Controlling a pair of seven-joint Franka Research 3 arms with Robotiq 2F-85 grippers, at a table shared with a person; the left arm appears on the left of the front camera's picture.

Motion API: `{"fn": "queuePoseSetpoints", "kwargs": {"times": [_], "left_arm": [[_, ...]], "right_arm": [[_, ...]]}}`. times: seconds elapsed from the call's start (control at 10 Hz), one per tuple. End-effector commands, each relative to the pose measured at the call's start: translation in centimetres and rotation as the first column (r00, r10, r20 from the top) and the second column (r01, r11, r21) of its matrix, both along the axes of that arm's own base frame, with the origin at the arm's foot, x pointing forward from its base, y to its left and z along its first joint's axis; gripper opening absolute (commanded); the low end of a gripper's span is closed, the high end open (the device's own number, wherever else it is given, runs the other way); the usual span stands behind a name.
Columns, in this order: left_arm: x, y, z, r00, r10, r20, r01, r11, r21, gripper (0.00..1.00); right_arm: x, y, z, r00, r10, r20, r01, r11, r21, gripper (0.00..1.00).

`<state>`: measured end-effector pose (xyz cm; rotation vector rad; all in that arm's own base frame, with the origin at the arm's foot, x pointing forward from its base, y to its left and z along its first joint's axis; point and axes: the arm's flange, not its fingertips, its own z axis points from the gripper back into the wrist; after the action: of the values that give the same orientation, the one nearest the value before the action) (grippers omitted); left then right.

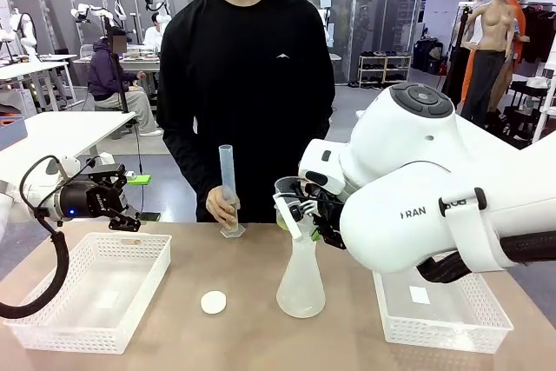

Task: Prepare the solutions needed for the experiment.
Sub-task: Pick up the Plastic Funnel and insert it into the Big flask.

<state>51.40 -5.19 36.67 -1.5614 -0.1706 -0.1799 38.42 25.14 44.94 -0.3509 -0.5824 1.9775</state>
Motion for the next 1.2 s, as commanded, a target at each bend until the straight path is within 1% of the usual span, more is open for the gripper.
{"fn": "queuePoseSetpoints", "kwargs": {"times": [0.0,0.1,0.2,0.3,0.4,0.5,0.6,0.7,0.8,0.9,1.0,1.1], "left_arm": [[0.0,-0.1,0.2,1.000,0.002,-0.002,-0.002,1.000,0.003,1.00],[0.0,-0.1,0.2,1.000,0.002,-0.002,-0.002,1.000,0.003,1.00],[0.0,-0.1,0.2,1.000,0.002,-0.002,-0.002,1.000,0.003,1.00],[0.0,-0.1,0.2,1.000,0.002,-0.002,-0.002,1.000,0.003,1.00],[0.0,-0.1,0.2,1.000,0.002,-0.002,-0.002,1.000,0.003,1.00],[0.0,-0.1,0.2,1.000,0.002,-0.002,-0.002,1.000,0.003,1.00],[0.0,-0.1,0.2,1.000,0.002,-0.002,-0.002,1.000,0.003,1.00],[0.0,-0.1,0.2,1.000,0.002,-0.002,-0.002,1.000,0.003,1.00],[0.0,-0.1,0.2,1.000,0.002,-0.002,-0.002,1.000,0.003,1.00],[0.0,-0.1,0.2,1.000,0.002,-0.002,-0.002,1.000,0.003,1.00],[0.0,-0.1,0.2,1.000,0.002,-0.002,-0.002,1.000,0.003,1.00],[0.0,-0.1,0.2,1.000,0.002,-0.002,-0.002,1.000,0.003,1.00]], "right_arm": [[-0.1,0.1,-0.4,1.000,0.028,-0.001,-0.028,1.000,0.008,0.04],[-0.2,0.2,-0.3,0.999,0.039,-0.003,-0.039,0.999,0.009,0.04],[-0.4,0.3,-0.2,0.999,0.047,0.000,-0.047,0.999,0.008,0.23],[-0.6,0.4,-0.1,0.999,0.051,0.000,-0.051,0.999,0.008,0.23],[-0.8,0.4,0.1,0.998,0.055,0.008,-0.055,0.999,0.002,0.42],[-0.9,0.4,0.3,0.998,0.056,0.011,-0.056,0.998,0.000,0.28],[-1.0,0.4,0.5,0.998,0.056,0.013,-0.056,0.998,0.003,0.62],[-1.0,0.4,0.6,0.998,0.056,0.013,-0.056,0.998,0.003,0.47],[-1.0,0.4,0.7,0.998,0.056,0.015,-0.056,0.998,-0.001,0.81],[-1.0,0.5,0.8,0.998,0.056,0.016,-0.056,0.998,-0.005,0.66],[-1.0,0.7,0.8,0.998,0.062,0.001,-0.062,0.998,-0.013,1.00],[-0.5,0.6,0.1,0.988,0.037,-0.147,-0.053,0.993,-0.101,1.00]]}}
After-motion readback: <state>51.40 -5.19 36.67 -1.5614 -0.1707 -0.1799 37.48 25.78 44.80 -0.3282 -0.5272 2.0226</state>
